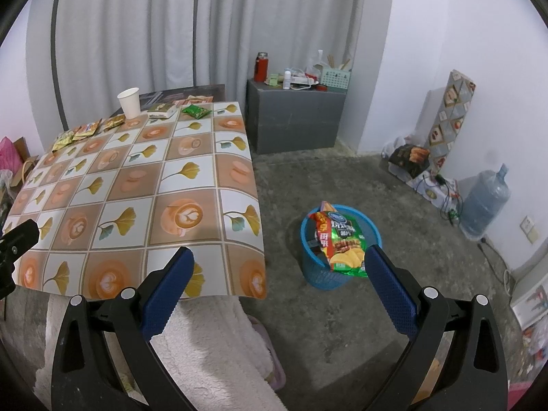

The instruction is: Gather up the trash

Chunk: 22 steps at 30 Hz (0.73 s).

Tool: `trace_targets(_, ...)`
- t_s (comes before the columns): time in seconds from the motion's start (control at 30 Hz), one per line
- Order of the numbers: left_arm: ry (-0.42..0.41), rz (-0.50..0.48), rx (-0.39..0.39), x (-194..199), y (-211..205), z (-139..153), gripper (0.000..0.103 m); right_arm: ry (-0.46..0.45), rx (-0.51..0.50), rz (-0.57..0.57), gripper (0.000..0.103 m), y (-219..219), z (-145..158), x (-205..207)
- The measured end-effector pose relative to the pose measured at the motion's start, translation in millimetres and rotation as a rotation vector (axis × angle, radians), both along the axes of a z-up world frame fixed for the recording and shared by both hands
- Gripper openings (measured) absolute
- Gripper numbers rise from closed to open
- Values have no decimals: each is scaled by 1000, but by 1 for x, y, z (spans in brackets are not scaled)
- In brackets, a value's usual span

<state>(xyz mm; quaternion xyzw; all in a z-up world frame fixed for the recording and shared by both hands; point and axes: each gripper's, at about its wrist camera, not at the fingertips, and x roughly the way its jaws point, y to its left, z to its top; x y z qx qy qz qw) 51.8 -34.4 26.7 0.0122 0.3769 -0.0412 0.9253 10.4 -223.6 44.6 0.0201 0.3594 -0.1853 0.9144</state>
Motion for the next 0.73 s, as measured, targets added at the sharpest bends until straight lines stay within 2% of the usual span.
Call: trace_targets(0.73,1,13,2,3,5,6,97,-3,1,1,96,-1,0,-1)
